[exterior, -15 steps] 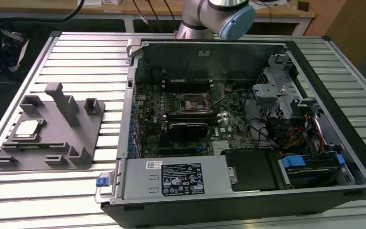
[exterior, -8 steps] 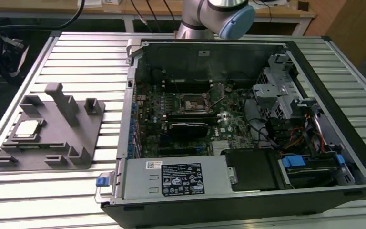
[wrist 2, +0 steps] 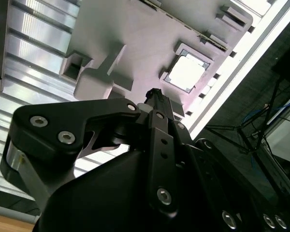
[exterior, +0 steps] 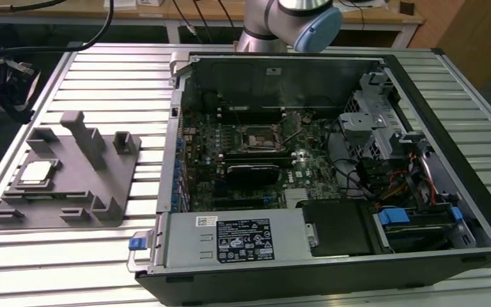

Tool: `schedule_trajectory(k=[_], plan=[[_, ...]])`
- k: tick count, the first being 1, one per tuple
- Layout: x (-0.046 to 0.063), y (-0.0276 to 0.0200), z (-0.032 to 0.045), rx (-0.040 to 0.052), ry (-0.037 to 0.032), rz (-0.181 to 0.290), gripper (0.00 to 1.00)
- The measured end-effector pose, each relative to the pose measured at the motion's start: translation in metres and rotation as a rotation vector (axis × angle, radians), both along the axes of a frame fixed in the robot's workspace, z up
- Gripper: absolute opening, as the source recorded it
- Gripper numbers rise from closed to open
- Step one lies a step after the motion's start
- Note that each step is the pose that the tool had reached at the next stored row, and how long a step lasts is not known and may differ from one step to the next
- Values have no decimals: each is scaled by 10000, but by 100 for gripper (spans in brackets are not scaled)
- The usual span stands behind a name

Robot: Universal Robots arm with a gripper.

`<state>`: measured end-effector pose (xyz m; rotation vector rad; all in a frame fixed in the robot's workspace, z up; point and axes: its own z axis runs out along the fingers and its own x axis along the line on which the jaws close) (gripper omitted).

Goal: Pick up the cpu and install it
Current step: 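Reach for the cpu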

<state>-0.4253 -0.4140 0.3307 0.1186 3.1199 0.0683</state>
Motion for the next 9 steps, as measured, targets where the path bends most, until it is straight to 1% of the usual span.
schedule_trajectory(k=[4,9], plan=[[-43,0,-62,0,7,0,11],[-72,0,-134,0,19,0,11]])
